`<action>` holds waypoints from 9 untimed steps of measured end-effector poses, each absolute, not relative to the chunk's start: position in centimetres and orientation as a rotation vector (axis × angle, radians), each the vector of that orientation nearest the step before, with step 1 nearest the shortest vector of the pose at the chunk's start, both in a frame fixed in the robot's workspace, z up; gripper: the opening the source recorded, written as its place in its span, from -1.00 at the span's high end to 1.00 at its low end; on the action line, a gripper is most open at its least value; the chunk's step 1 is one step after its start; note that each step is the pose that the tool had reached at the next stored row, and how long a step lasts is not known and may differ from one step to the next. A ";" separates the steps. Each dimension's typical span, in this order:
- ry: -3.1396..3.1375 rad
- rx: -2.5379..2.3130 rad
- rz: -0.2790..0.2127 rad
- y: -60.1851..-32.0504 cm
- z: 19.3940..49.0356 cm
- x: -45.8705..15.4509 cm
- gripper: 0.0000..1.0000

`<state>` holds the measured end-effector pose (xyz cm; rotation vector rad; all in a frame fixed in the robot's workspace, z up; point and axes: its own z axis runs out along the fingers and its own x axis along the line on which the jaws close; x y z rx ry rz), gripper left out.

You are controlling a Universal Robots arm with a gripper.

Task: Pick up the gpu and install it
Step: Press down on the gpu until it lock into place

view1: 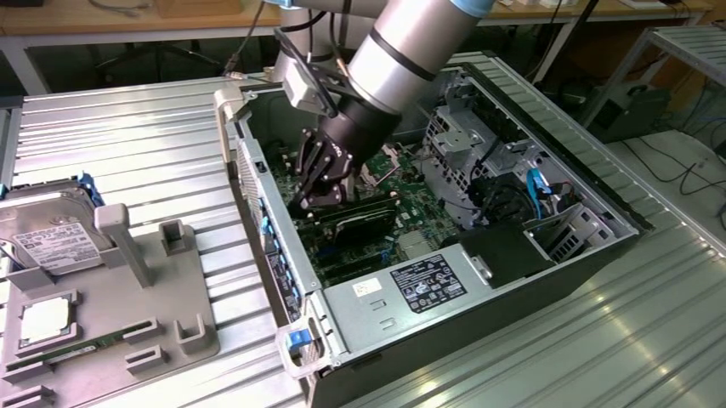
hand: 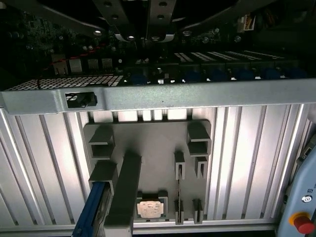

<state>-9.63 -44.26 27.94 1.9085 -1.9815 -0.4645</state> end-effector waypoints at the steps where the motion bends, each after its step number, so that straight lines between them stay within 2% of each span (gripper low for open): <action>1: -1.981 1.909 -0.465 -44.4 27.9 -9.6 0.79; 9: -1.981 1.910 -0.466 -44.8 27.9 -9.6 0.79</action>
